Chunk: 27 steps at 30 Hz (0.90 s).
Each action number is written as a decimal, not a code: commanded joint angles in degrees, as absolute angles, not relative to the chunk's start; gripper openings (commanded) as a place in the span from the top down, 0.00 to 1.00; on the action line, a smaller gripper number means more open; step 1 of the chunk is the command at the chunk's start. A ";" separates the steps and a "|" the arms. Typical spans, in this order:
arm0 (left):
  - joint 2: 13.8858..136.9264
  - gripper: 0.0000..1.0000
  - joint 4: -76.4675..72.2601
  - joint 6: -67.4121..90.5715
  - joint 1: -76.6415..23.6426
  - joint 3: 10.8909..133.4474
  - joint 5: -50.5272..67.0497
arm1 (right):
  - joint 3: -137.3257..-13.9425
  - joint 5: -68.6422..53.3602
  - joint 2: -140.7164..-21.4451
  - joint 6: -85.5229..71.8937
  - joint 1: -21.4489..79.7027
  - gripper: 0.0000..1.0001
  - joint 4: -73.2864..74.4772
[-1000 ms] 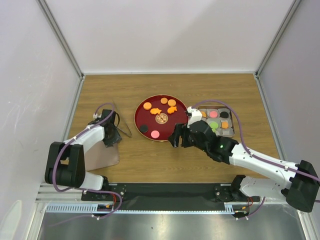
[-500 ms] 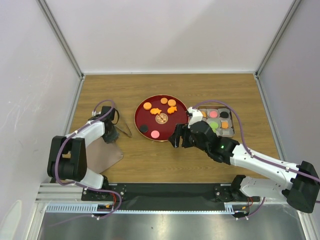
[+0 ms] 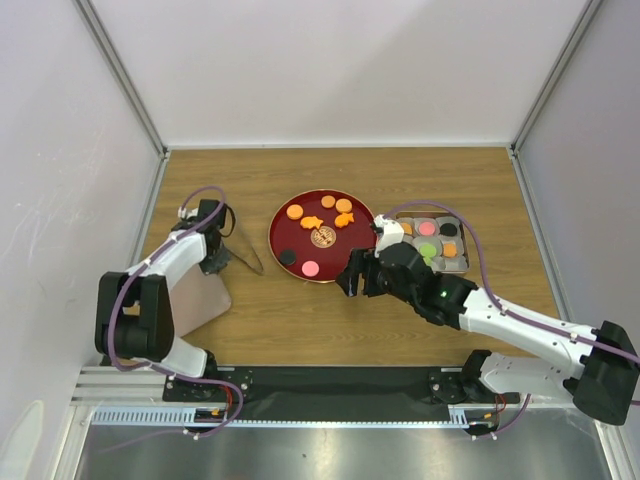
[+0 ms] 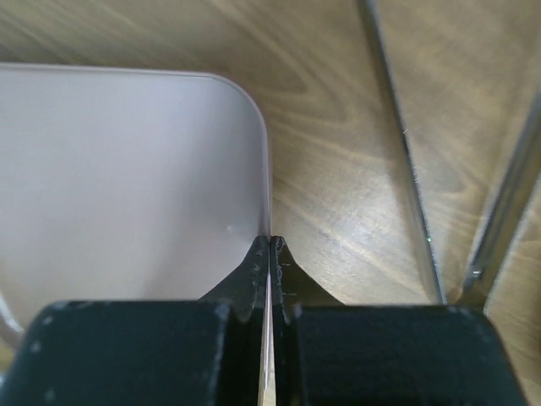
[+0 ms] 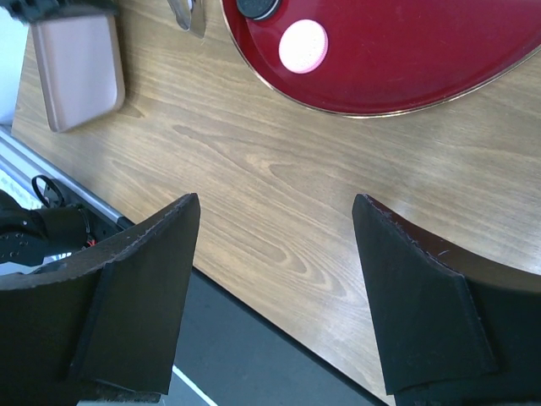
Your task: Pack the cookies
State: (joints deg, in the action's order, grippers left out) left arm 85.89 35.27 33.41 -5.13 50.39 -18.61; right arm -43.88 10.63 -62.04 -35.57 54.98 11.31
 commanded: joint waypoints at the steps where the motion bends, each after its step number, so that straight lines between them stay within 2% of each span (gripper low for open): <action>1: 82.45 0.99 38.66 31.20 -4.75 54.75 -23.02 | -43.68 10.28 -62.49 -35.77 55.28 0.22 10.02; 9: 72.17 1.00 42.45 31.29 -4.75 57.56 -20.40 | -46.31 8.26 -63.37 -34.90 54.93 0.22 10.37; 15: 62.15 1.00 43.07 30.06 -6.58 61.78 -13.55 | -47.81 2.47 -62.84 -34.10 50.11 0.21 9.05; 22: 58.01 1.00 39.65 39.35 -16.95 68.71 -3.70 | -49.39 -13.85 -61.52 -35.94 36.14 0.18 4.23; 27: 58.27 1.00 28.67 48.75 -24.42 72.15 5.07 | -49.31 -28.96 -64.41 -43.40 25.59 0.16 -8.50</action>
